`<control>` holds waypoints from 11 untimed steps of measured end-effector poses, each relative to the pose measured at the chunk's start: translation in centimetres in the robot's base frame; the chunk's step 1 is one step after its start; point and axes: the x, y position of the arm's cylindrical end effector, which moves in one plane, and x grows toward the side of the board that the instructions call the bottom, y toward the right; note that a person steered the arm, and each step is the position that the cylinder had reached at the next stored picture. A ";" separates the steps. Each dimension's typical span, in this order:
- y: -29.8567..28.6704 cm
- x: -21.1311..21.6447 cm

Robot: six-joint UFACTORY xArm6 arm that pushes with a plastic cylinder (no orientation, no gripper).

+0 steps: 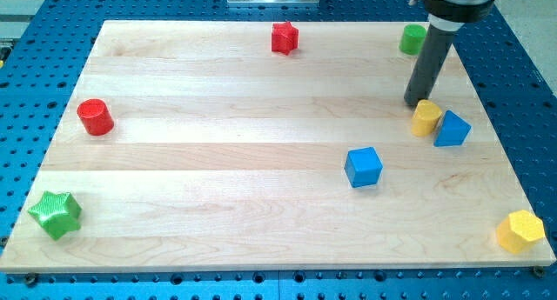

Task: Place the yellow heart at the center right of the board

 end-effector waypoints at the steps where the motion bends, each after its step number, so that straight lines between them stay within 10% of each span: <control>1: 3.2 0.0; 6: 0.5 14.1; 11: 4.1 14.0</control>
